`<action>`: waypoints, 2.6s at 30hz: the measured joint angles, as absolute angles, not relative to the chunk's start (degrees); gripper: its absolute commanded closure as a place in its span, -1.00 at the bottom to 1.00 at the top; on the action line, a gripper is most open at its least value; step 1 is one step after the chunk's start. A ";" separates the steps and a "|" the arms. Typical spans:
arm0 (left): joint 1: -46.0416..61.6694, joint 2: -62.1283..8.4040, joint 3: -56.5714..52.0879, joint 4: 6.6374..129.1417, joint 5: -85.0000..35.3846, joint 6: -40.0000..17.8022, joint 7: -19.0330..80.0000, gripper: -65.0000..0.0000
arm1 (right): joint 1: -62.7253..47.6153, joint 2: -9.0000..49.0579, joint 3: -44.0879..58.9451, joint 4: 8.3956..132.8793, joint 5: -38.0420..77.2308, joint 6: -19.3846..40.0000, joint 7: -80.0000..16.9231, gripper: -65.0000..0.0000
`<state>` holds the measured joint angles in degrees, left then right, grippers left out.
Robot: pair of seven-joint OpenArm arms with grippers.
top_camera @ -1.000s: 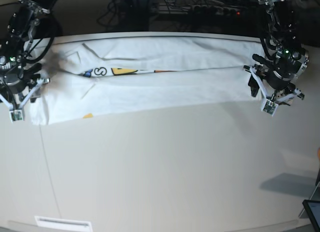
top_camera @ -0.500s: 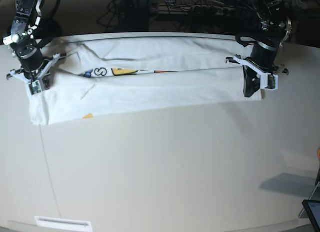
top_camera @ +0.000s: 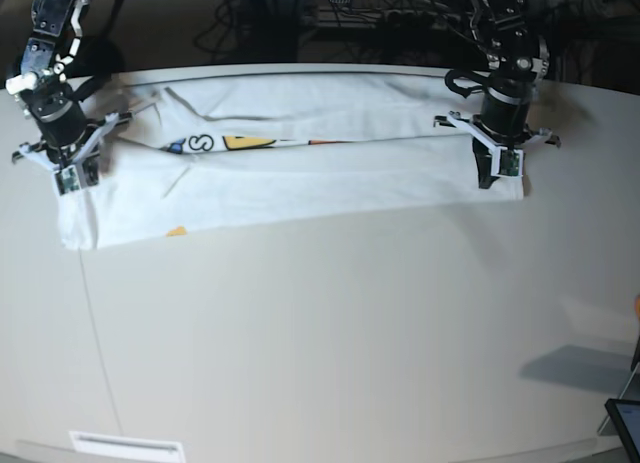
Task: Fold the T-shirt properly
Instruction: 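Drag the folded strip with both grippers to straighten it, then open the left gripper and raise it off the strip end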
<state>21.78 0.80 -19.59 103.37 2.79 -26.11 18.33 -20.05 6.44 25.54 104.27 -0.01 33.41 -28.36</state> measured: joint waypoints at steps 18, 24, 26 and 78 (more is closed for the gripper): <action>17.54 0.93 -13.43 93.71 14.61 -24.56 14.70 1.00 | -11.79 9.28 26.04 86.54 2.85 33.74 -24.53 0.99; 17.04 0.71 -8.03 93.34 15.03 -19.49 15.18 1.00 | -9.80 11.75 28.58 82.61 3.90 34.68 -24.01 0.99; 16.08 0.78 -5.43 92.95 15.07 -18.06 15.79 1.00 | -9.34 12.64 28.95 81.80 3.86 34.48 -23.99 0.99; 21.26 -2.17 -30.04 114.83 -32.97 -29.50 46.61 -0.80 | -3.20 19.68 31.59 68.77 2.74 32.95 -19.18 0.99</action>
<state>21.26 -2.17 -30.04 114.83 -32.97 -29.50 46.61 -3.20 19.68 31.59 68.77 2.74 32.95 -19.18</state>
